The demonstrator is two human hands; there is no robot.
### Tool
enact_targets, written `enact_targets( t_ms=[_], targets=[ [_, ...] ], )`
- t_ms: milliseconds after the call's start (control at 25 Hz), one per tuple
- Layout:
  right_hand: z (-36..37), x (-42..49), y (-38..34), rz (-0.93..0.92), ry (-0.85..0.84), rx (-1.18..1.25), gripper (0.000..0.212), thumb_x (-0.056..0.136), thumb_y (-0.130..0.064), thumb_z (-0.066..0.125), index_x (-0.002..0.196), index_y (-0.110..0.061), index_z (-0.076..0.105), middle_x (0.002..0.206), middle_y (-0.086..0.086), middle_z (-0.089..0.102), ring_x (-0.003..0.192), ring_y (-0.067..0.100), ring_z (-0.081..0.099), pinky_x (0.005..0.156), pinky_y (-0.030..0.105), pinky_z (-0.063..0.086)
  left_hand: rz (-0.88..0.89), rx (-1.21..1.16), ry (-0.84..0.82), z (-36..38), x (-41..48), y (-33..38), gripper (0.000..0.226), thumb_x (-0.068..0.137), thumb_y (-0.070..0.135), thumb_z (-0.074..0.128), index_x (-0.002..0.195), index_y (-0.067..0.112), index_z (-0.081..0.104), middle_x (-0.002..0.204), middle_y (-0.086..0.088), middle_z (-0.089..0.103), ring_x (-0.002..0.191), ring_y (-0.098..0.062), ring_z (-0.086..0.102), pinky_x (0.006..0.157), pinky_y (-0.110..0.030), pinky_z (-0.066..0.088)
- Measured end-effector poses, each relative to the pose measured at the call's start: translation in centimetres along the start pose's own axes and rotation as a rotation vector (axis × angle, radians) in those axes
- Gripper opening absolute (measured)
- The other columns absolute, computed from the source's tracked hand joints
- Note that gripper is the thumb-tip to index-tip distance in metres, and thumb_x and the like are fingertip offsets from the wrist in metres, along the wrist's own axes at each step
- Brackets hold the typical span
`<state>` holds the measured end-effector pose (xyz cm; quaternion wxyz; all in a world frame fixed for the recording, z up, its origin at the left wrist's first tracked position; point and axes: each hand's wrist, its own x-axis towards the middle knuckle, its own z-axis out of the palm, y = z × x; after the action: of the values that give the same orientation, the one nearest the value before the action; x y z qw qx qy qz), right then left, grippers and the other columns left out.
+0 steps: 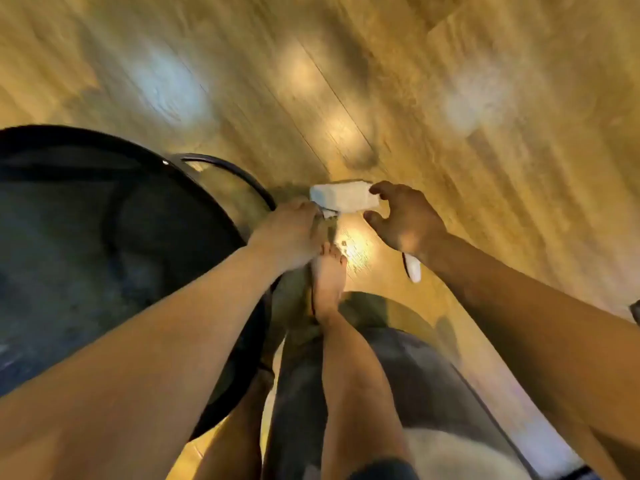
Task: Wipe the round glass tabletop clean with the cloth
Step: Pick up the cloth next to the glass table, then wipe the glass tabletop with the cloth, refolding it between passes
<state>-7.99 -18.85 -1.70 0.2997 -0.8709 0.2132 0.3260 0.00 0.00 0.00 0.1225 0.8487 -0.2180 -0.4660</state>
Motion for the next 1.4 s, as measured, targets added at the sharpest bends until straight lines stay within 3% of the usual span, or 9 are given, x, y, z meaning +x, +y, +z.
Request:
enact_targets(
  t_ms=[240, 480, 640, 760, 880, 1000, 1080, 1200, 1400],
  targets=[
    [12.0, 11.6, 8.7, 0.133, -0.004, 0.007, 0.051, 0.092, -0.033, 0.059, 0.139, -0.02, 0.046, 0.145, 0.014, 0.044, 0.131, 0.034, 0.042, 0.1, 0.036, 0.041, -0.206, -0.019, -0.138, 10.7, 14.4, -3.5, 0.045, 0.094, 0.034, 0.045, 0.137, 0.021, 0.046, 0.148, -0.009, 0.034, 0.122, -0.027, 0.047, 0.092, -0.034, 0.042],
    [17.6, 19.2, 12.1, -0.186, 0.048, -0.358, 0.073, 0.08, -0.025, 0.07, 0.144, -0.028, 0.036, 0.147, 0.02, 0.033, 0.128, 0.046, 0.034, 0.091, 0.047, 0.046, -0.217, 0.195, -0.392, 13.5, 20.3, -4.1, 0.067, 0.097, 0.027, 0.044, 0.155, 0.013, 0.013, 0.162, -0.015, 0.007, 0.137, -0.032, 0.037, 0.104, -0.037, 0.037],
    [15.9, 17.4, 10.1, -0.083, 0.056, -0.041, 0.037, 0.083, -0.026, 0.06, 0.12, -0.024, 0.053, 0.108, 0.016, 0.063, 0.096, 0.038, 0.06, 0.072, 0.036, 0.046, -0.336, -0.182, -0.2, 11.0, 17.3, -1.8, 0.048, 0.097, 0.019, 0.05, 0.142, 0.004, 0.039, 0.147, -0.015, 0.043, 0.13, -0.026, 0.047, 0.092, -0.026, 0.039],
    [9.9, 11.0, 5.3, 0.137, 0.107, 0.625, 0.015, 0.077, -0.028, 0.053, 0.091, -0.026, 0.056, 0.072, 0.006, 0.065, 0.061, 0.027, 0.059, 0.053, 0.034, 0.043, -0.29, -0.57, 0.142, 4.6, 11.5, 1.1, 0.048, 0.09, 0.009, 0.056, 0.137, 0.012, 0.046, 0.143, -0.006, 0.044, 0.126, -0.023, 0.05, 0.099, -0.029, 0.044],
    [2.8, 3.4, -1.5, 0.027, 0.092, 0.965, 0.014, 0.077, -0.018, 0.055, 0.088, -0.026, 0.059, 0.07, -0.001, 0.062, 0.058, 0.017, 0.055, 0.049, 0.027, 0.042, -0.3, -0.959, 0.45, -1.7, 3.5, 3.0, 0.061, 0.088, 0.012, 0.062, 0.143, 0.022, 0.038, 0.144, 0.002, 0.041, 0.121, -0.016, 0.053, 0.099, -0.035, 0.049],
    [-1.8, -3.7, -9.6, -0.159, -0.059, 0.957, 0.023, 0.076, -0.022, 0.06, 0.096, -0.033, 0.06, 0.086, 0.0, 0.069, 0.073, 0.022, 0.064, 0.056, 0.041, 0.052, -0.495, -1.487, 0.446, -6.5, -5.7, 3.2, 0.06, 0.082, 0.031, 0.073, 0.135, 0.027, 0.045, 0.131, 0.003, 0.059, 0.111, -0.014, 0.062, 0.084, -0.031, 0.055],
    [-2.6, -7.3, -14.7, -0.264, -0.242, 0.912, 0.033, 0.077, -0.033, 0.065, 0.108, -0.041, 0.056, 0.102, -0.015, 0.071, 0.096, 0.011, 0.068, 0.068, 0.027, 0.055, -0.47, -1.841, 0.374, -7.9, -10.8, 1.3, 0.039, 0.085, 0.028, 0.071, 0.122, 0.021, 0.059, 0.111, -0.003, 0.073, 0.097, -0.018, 0.072, 0.075, -0.031, 0.059],
    [-1.0, -9.5, -19.8, -0.319, -0.297, 0.689, 0.045, 0.072, -0.064, 0.062, 0.109, -0.039, 0.057, 0.102, -0.026, 0.068, 0.098, -0.004, 0.063, 0.061, 0.008, 0.048, -0.386, -1.847, 0.481, -8.1, -16.7, -2.3, 0.019, 0.092, 0.014, 0.062, 0.109, 0.014, 0.07, 0.097, -0.008, 0.077, 0.09, -0.024, 0.074, 0.078, -0.037, 0.06],
    [6.6, -11.8, -24.6, -0.376, -0.116, 0.501, 0.018, 0.097, -0.032, 0.053, 0.114, -0.027, 0.058, 0.104, -0.018, 0.067, 0.099, 0.0, 0.063, 0.077, 0.02, 0.048, -0.385, -1.844, 0.694, -2.7, -25.0, -10.0, 0.025, 0.095, 0.005, 0.053, 0.109, 0.02, 0.068, 0.104, 0.001, 0.076, 0.101, -0.017, 0.071, 0.086, -0.037, 0.057]
  ],
)
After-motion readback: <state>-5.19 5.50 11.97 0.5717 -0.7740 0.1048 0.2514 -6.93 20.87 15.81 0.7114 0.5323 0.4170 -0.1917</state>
